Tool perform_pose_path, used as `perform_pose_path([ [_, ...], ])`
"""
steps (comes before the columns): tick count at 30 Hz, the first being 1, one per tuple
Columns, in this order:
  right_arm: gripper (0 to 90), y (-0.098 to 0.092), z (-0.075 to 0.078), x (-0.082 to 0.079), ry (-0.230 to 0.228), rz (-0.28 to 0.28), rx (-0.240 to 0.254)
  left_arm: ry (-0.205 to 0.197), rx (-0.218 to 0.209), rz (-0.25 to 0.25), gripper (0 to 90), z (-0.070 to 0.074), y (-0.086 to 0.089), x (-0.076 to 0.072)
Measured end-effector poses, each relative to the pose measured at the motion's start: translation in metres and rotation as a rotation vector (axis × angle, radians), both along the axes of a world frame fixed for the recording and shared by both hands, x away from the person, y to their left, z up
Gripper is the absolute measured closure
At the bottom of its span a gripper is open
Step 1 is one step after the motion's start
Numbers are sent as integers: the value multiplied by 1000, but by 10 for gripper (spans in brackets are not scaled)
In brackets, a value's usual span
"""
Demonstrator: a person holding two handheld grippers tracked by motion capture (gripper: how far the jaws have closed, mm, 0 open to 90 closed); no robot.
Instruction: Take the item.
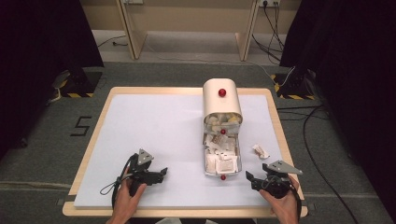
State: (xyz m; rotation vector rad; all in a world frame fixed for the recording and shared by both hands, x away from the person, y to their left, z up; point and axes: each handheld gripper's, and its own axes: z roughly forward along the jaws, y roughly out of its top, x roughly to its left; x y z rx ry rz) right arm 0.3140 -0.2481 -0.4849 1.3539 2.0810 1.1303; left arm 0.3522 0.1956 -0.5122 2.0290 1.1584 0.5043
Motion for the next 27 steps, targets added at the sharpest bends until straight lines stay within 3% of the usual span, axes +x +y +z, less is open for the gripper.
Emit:
perform_pose_path([
  [10,210,0,-7,-4,49,10,-26,0,0,0,121,0,0,0],
  [27,197,0,-13,-13,81,31,-81,0,0,0,121,0,0,0],
])
